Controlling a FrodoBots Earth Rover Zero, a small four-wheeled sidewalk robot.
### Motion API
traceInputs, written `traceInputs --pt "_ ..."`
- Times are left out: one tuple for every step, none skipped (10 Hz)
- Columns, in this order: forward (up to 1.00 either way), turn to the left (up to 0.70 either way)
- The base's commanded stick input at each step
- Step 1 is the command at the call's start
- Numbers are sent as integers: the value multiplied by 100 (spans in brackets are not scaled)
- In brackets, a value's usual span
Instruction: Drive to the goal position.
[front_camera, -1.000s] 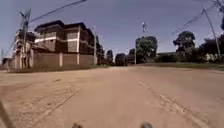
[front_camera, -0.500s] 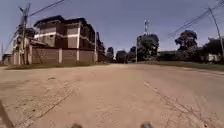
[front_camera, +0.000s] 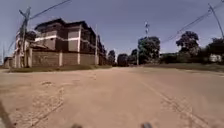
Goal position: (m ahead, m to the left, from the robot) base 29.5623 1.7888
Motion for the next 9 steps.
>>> traceInputs --pt "85 0" --pt "85 0" --pt "85 0" --pt "85 0" --pt "85 0" --pt "85 0" --pt "85 0" --pt "85 0" --pt "85 0"
